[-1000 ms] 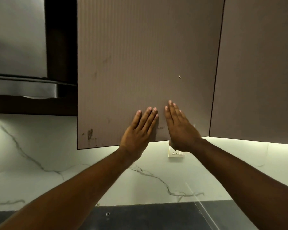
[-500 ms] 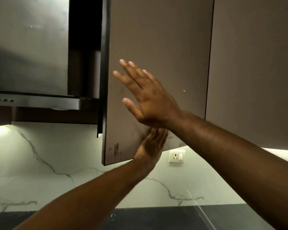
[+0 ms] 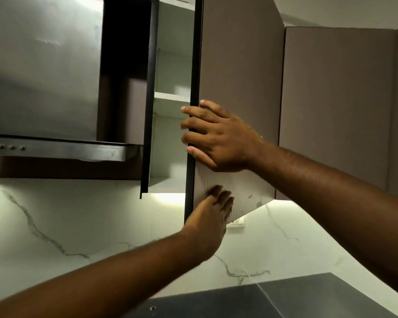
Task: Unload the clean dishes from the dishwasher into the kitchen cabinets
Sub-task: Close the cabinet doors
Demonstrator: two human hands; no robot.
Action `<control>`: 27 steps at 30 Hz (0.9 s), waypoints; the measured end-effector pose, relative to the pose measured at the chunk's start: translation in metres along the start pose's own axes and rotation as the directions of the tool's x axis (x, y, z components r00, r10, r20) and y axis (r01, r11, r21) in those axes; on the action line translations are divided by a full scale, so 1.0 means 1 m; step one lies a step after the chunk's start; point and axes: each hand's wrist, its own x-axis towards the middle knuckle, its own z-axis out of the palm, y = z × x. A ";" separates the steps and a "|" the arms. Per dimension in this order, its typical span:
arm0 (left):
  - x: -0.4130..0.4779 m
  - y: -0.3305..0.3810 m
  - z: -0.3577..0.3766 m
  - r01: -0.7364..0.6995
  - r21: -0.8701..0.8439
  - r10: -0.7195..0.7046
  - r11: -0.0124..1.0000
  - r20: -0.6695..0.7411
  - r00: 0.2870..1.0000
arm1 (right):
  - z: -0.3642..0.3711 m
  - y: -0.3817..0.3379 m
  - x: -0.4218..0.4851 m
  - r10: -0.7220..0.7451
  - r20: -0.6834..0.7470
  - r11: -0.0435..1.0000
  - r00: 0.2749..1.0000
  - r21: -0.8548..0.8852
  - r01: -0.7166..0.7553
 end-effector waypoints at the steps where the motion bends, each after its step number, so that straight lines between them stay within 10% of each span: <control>1: -0.006 -0.002 -0.001 -0.059 0.067 0.061 0.996 -0.037 0.997 | -0.003 0.000 -0.001 0.006 0.005 1.000 1.000 -0.007 -0.006; 5: -0.031 -0.020 0.002 -0.193 -0.050 0.179 0.980 -0.205 0.962 | -0.012 -0.001 -0.008 0.017 0.010 0.999 1.000 -0.035 -0.016; 11: -0.017 -0.023 0.009 -0.390 -0.071 0.252 0.918 -0.653 0.714 | -0.037 0.007 -0.034 0.034 0.001 0.997 0.999 -0.073 -0.034; 16: -0.001 0.014 -0.012 -0.397 -0.294 -0.079 0.869 -0.876 0.475 | -0.065 0.020 -0.072 0.068 -0.003 0.992 0.998 -0.110 -0.068; 20: 0.017 0.053 -0.039 -0.443 -0.612 -0.505 0.655 -0.791 0.345 | -0.085 0.032 -0.110 0.129 0.010 0.989 0.992 -0.079 -0.128; 27: 0.054 0.095 -0.101 -0.677 -0.699 -0.604 0.230 -0.648 0.464 | -0.114 0.058 -0.167 0.392 0.037 0.915 0.919 0.082 -0.394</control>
